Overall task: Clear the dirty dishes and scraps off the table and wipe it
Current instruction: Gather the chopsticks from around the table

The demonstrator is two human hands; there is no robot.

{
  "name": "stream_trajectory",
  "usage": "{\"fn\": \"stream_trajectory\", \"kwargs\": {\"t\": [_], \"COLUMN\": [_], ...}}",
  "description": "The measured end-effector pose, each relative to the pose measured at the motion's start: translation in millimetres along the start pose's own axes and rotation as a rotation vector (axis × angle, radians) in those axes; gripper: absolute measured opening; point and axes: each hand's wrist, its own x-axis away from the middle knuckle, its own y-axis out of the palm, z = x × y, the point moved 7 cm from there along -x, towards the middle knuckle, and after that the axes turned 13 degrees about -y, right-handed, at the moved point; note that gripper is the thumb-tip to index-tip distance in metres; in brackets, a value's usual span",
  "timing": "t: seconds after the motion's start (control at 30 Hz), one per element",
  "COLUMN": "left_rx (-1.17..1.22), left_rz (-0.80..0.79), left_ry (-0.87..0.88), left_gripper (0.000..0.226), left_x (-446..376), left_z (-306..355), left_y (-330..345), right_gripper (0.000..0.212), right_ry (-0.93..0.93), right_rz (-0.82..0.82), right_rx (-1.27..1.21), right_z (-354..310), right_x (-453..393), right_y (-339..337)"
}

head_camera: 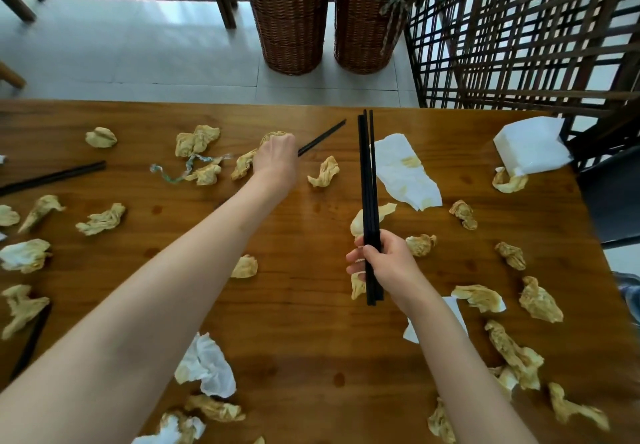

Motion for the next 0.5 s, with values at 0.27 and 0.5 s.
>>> {"fn": "stream_trajectory", "kwargs": {"t": [0.27,0.5], "left_rx": [0.663,1.080], "left_rz": [-0.188,-0.445], "left_ry": [-0.105,-0.227], "left_gripper": [0.015,0.009], "left_x": [69.6,133.1], "left_z": [-62.1,-85.6], "left_y": [-82.7,-87.9], "right_gripper": [0.015,0.013], "right_ry": [-0.110,-0.218], "right_rz": [-0.032,-0.196], "right_rx": [-0.015,0.191], "right_z": [-39.9,-69.7], "right_x": [22.0,56.8], "right_y": [32.7,55.1]}}
